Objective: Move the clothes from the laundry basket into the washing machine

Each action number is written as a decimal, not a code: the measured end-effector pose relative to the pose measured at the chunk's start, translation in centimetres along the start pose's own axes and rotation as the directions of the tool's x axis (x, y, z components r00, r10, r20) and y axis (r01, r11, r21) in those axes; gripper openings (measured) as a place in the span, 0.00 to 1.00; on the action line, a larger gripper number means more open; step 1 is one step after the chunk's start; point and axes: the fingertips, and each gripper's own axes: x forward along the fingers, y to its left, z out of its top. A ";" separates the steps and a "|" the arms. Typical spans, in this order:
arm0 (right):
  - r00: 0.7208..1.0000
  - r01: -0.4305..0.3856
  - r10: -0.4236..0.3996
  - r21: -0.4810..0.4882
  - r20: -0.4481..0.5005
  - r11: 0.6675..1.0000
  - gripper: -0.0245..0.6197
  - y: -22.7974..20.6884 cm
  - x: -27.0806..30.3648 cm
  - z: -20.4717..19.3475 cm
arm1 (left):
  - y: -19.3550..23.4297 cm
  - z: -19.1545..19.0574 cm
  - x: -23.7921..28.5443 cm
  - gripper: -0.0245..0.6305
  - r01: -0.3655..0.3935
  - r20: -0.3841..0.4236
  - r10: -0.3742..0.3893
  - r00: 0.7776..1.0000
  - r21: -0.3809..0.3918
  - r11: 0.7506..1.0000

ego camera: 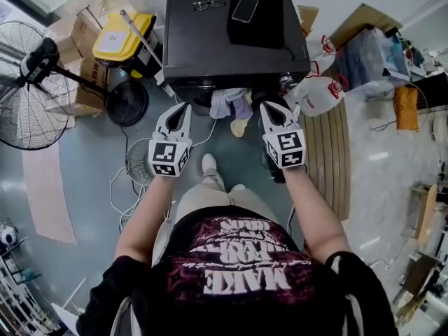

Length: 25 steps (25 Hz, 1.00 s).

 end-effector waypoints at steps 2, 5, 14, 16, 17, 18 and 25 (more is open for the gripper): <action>1.000 0.001 -0.001 0.001 0.020 1.000 0.04 0.2 -0.8 1.2 | -0.3 1.1 -0.6 0.04 0.003 0.016 -0.004 1.000 0.024 1.000; 0.999 0.006 -0.007 0.016 0.045 1.000 0.04 0.6 -1.9 2.7 | -0.6 2.3 -1.5 0.04 0.003 0.022 -0.003 1.000 0.022 1.000; 0.993 -0.004 0.004 -0.001 0.119 1.000 0.04 2.4 -6.2 6.8 | -2.2 6.5 -4.4 0.04 0.014 0.055 -0.015 0.998 0.020 1.000; 0.991 -0.007 0.009 -0.019 0.133 1.000 0.04 2.5 -7.2 7.6 | -2.3 7.3 -5.0 0.04 -0.006 0.070 0.004 0.998 0.032 0.999; 0.990 -0.008 0.012 -0.027 0.143 1.000 0.04 2.6 -7.6 8.0 | -2.3 7.7 -5.2 0.04 -0.017 0.080 0.014 0.997 0.033 0.999; 0.988 -0.009 0.014 -0.034 0.153 0.999 0.04 2.6 -7.9 8.4 | -2.3 8.1 -5.3 0.04 -0.025 0.090 0.022 0.996 0.031 0.999; 0.981 -0.015 0.020 -0.026 0.195 1.000 0.04 2.9 -8.9 9.7 | -4.1 10.6 -6.0 0.04 -0.029 0.130 0.022 0.991 0.047 0.998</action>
